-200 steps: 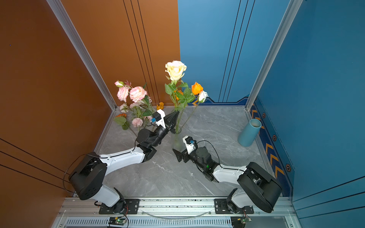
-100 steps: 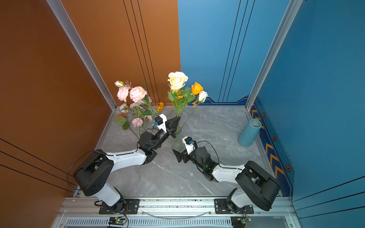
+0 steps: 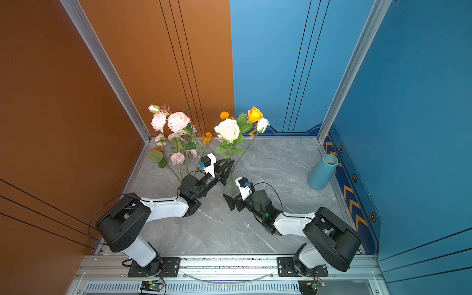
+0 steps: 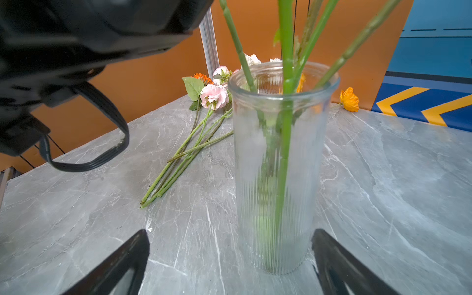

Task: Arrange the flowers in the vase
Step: 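Lower the pale yellow rose stem into the glass vase with the left gripper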

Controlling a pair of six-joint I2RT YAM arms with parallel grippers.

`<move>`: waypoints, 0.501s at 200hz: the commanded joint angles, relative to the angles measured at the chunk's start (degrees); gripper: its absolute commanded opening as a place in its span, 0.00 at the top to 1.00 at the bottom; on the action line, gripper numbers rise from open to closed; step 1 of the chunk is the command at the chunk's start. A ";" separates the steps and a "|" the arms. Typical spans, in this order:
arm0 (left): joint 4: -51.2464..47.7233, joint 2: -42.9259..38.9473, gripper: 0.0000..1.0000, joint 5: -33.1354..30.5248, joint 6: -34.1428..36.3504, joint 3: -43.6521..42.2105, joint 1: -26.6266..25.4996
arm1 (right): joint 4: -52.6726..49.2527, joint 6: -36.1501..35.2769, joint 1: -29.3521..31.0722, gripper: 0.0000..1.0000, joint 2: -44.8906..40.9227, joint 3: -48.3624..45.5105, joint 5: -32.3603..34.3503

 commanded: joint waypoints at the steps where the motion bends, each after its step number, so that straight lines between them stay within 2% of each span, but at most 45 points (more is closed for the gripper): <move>1: -0.02 -2.61 0.65 1.80 -0.81 -0.53 0.22 | 1.61 0.87 -0.34 0.00 0.59 1.28 -1.18; 33: -3.74 -5.11 0.41 2.33 -0.06 -1.00 -0.37 | 1.61 0.89 -0.37 0.00 0.58 1.28 -1.16; 52: -7.09 -7.05 0.15 2.16 1.03 -1.59 -0.95 | 1.69 0.88 -0.39 0.00 0.55 1.29 -1.14; 58: -8.52 -7.71 0.01 1.98 1.61 -1.84 -1.16 | 1.60 0.86 -0.38 0.00 0.53 1.24 -1.10; 100: -16.17 -12.56 0.02 0.19 4.94 -4.56 -2.37 | 1.78 0.99 -0.57 0.00 0.40 1.10 -0.87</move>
